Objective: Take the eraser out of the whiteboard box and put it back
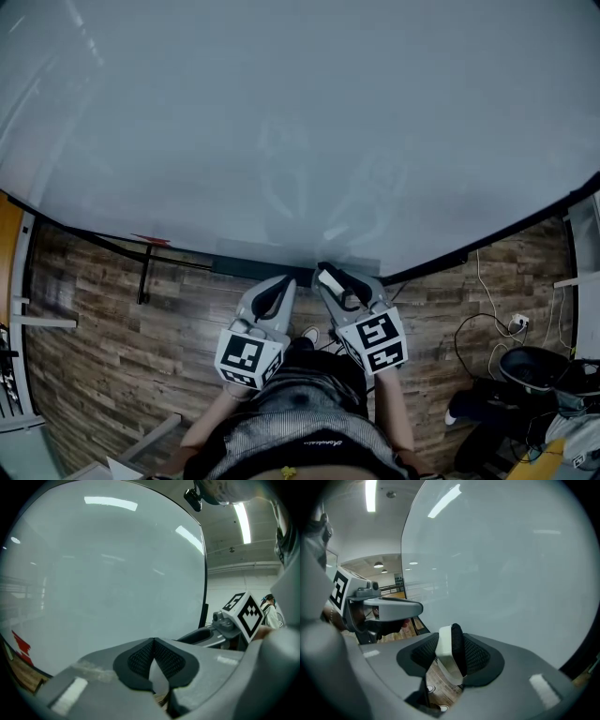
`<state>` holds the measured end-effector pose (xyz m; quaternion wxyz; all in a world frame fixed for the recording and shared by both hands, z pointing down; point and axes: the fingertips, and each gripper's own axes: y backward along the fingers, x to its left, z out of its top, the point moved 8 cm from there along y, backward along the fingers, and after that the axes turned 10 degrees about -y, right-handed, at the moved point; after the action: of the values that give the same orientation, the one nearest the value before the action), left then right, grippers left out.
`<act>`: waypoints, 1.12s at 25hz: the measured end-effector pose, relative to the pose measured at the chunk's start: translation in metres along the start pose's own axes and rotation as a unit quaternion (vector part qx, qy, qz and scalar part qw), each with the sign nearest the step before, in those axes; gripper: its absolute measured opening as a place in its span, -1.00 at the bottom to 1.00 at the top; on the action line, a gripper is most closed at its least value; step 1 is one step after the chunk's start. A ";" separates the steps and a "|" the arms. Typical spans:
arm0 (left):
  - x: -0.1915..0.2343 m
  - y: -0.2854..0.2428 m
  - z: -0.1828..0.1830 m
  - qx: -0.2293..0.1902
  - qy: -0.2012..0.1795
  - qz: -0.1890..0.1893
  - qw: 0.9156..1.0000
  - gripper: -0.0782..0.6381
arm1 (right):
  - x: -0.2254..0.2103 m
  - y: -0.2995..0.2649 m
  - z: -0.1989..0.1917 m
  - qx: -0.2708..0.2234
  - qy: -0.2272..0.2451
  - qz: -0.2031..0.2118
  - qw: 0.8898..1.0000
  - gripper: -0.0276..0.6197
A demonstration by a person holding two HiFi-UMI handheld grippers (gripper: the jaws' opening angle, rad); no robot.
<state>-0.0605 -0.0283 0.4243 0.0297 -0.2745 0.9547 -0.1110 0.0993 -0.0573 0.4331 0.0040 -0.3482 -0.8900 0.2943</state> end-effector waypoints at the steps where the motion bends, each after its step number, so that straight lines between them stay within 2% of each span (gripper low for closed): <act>1: 0.000 0.000 0.000 0.000 -0.001 -0.001 1.000 -0.78 | -0.001 -0.001 -0.002 0.002 -0.002 0.000 1.000 -0.40; 28: 0.007 -0.004 -0.002 0.013 0.003 -0.018 1.000 -0.78 | -0.013 -0.035 -0.041 0.042 -0.035 -0.020 0.998 -0.40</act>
<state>-0.0647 -0.0347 0.4272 0.0288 -0.2913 0.9480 -0.1249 0.0965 -0.0644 0.4883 -0.0061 -0.3197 -0.8830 0.3436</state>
